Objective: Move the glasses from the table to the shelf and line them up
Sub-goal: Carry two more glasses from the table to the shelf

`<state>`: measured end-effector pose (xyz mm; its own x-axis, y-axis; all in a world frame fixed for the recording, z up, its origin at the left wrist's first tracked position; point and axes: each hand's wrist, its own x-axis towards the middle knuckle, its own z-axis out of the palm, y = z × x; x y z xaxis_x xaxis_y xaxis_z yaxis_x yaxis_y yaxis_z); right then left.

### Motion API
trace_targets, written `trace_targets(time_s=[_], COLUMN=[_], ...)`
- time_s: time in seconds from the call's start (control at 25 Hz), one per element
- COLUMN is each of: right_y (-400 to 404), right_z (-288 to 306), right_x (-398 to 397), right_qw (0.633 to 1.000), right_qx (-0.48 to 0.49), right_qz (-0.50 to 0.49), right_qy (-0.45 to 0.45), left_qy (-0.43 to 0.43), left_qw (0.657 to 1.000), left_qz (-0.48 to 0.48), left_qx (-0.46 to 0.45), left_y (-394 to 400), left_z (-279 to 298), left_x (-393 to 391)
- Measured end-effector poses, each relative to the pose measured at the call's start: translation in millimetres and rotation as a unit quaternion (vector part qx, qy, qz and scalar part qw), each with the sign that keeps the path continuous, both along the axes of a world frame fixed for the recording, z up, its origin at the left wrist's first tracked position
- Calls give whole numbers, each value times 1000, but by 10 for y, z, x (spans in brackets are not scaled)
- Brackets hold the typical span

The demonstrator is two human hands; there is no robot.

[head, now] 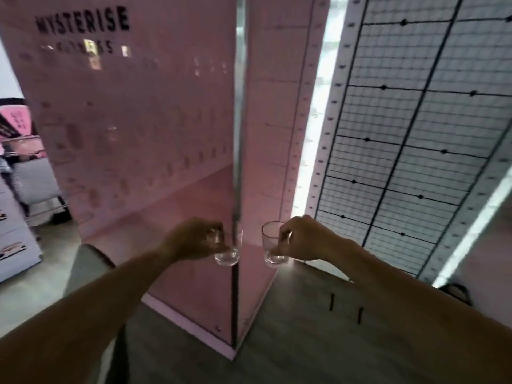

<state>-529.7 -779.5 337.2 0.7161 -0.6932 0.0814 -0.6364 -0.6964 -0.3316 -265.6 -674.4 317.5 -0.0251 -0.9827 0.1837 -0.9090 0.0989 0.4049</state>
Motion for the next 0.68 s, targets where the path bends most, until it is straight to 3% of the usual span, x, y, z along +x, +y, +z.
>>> trace_targets(time_s=[0.28,0.68], right_y=[-246,-383], right_z=[81,157], right_x=[-2235,-4695], right_qw=[982,908], right_qx=[-1,-22], right_qz=[-188,-419], right_qy=[-11,-10], left_qy=[0,38], left_qw=[984,921], left_qz=[-178,-387], left_qx=[10,30], left_y=[-1150,-2644], left_z=[195,194], left_x=[-2098,-4825])
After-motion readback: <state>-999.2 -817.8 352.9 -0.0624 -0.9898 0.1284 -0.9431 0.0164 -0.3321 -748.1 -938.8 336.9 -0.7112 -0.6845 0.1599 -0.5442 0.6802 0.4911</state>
